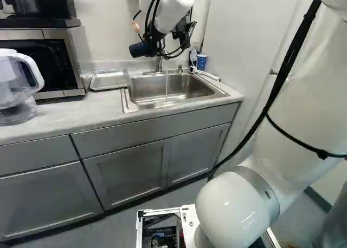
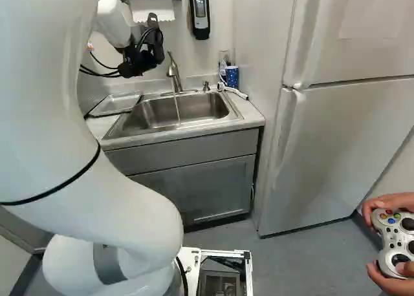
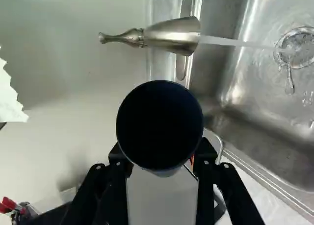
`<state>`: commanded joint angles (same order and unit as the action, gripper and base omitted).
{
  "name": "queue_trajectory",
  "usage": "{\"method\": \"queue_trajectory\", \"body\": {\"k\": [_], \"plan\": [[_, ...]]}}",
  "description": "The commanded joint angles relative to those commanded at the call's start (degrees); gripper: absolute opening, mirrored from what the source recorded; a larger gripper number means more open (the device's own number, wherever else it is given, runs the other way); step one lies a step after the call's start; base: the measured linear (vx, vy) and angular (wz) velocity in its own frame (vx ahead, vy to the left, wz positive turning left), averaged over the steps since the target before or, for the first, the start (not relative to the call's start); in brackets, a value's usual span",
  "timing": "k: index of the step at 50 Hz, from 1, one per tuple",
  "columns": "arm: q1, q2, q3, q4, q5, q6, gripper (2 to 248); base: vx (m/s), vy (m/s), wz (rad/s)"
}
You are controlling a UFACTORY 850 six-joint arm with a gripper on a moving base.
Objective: Rinse the cup and place it in the tray
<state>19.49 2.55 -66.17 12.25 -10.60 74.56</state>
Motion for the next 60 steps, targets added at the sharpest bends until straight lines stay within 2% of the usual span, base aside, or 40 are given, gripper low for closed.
{"method": "queue_trajectory", "body": {"k": [60], "plan": [[0.0,0.0,0.0,0.0,0.0,-36.16,124,0.0,0.0,0.0]]}}
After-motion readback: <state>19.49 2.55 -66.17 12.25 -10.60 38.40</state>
